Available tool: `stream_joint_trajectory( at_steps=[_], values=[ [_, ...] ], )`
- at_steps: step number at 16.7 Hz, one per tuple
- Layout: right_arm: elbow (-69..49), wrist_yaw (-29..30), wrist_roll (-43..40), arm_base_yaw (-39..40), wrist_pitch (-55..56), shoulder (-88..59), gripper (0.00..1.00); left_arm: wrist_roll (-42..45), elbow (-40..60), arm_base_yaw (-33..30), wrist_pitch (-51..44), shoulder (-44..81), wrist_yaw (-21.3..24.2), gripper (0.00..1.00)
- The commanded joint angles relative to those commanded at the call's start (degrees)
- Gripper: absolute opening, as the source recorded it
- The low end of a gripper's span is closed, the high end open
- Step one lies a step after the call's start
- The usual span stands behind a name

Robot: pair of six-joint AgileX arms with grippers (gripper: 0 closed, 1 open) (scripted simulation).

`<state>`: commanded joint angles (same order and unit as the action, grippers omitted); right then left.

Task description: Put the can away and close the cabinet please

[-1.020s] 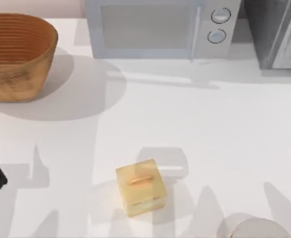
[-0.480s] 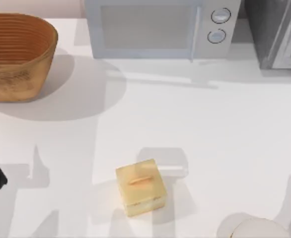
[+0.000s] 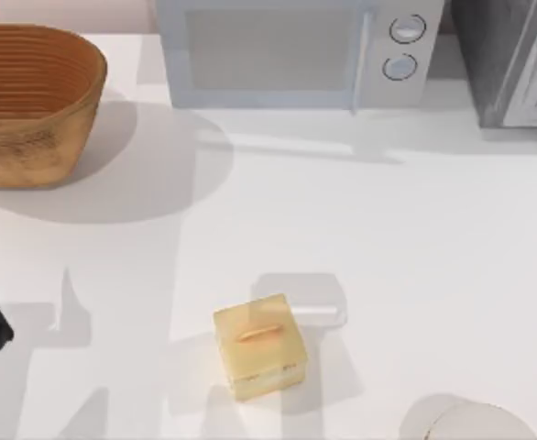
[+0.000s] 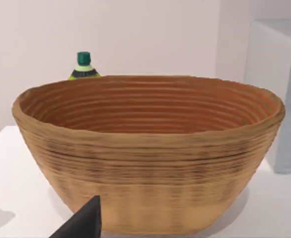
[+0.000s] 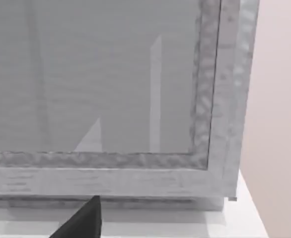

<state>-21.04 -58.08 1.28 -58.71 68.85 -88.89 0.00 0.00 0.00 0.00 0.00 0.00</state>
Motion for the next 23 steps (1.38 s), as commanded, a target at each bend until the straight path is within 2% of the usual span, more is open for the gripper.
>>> stream_joint_trajectory(
  at_steps=[6, 10, 14, 19, 23],
  values=[
    [-0.8, 0.2, 0.0, 0.1, -0.7, 0.6, 1.0, 0.0, 0.0, 0.0, 0.0, 0.0, 0.0, 1.0],
    [-9.2, 1.4, 0.6, -0.8, -8.3, 5.4, 1.0, 0.0, 0.0, 0.0, 0.0, 0.0, 0.0, 1.0],
    [-27.0, 2.2, 1.4, -1.5, -25.4, 11.4, 1.0, 0.0, 0.0, 0.0, 0.0, 0.0, 0.0, 1.0],
    [-54.9, 1.6, 1.7, -1.5, -55.7, 15.7, 1.0, 0.0, 0.0, 0.0, 0.0, 0.0, 0.0, 1.0],
    [-71.0, 0.4, 1.1, -1.1, -76.6, 15.1, 1.0, 0.0, 0.0, 0.0, 0.0, 0.0, 0.0, 1.0]
  ],
)
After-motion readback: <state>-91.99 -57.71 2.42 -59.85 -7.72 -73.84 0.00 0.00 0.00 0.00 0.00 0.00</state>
